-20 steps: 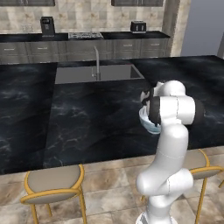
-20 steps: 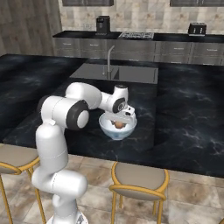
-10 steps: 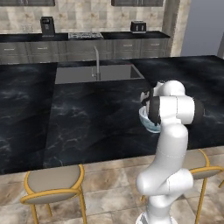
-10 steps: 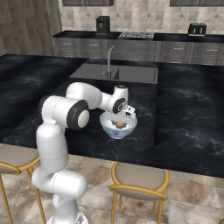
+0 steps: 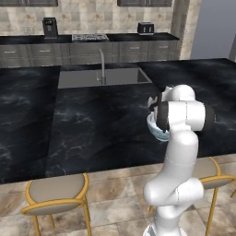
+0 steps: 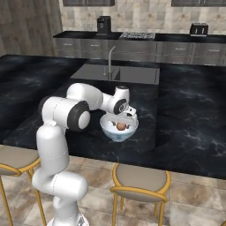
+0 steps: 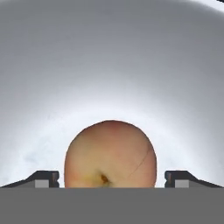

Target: Take the fruits from the plate on the dining counter and place two fruits in each bowl.

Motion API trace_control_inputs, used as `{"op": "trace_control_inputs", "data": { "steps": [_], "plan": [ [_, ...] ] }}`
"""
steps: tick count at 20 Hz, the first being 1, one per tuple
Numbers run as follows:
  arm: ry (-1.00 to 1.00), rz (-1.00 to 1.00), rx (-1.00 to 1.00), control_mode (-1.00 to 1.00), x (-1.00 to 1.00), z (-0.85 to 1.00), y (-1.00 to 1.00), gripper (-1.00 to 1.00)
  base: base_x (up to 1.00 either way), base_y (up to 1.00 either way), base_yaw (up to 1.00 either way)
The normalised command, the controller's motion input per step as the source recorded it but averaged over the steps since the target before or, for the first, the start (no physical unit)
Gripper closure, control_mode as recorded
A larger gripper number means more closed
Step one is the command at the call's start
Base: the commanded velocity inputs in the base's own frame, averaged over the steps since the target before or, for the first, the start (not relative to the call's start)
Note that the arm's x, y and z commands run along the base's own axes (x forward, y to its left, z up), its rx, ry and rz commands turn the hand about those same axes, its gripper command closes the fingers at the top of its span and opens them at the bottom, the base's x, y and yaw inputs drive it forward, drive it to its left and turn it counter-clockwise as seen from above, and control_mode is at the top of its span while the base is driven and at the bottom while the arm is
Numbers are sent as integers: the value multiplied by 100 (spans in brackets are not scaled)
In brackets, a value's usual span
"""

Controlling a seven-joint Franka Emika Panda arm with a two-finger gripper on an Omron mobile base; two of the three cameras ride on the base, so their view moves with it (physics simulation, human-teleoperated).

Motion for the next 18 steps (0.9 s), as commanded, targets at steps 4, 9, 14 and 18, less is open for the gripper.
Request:
{"op": "trace_control_inputs", "data": {
  "steps": [4, 9, 14, 18],
  "plan": [
    [-1, 0, 0, -100, -32, 35, 0, -100, 0, 0, 0],
    [0, 0, 0, -100, -61, 64, 4, -100, 0, 0, 0],
    [-3, 0, -1, -100, -75, 81, 45, -100, 0, 0, 0],
    [0, 0, 0, -100, -78, 73, 36, -100, 0, 0, 0]
  ]
}}
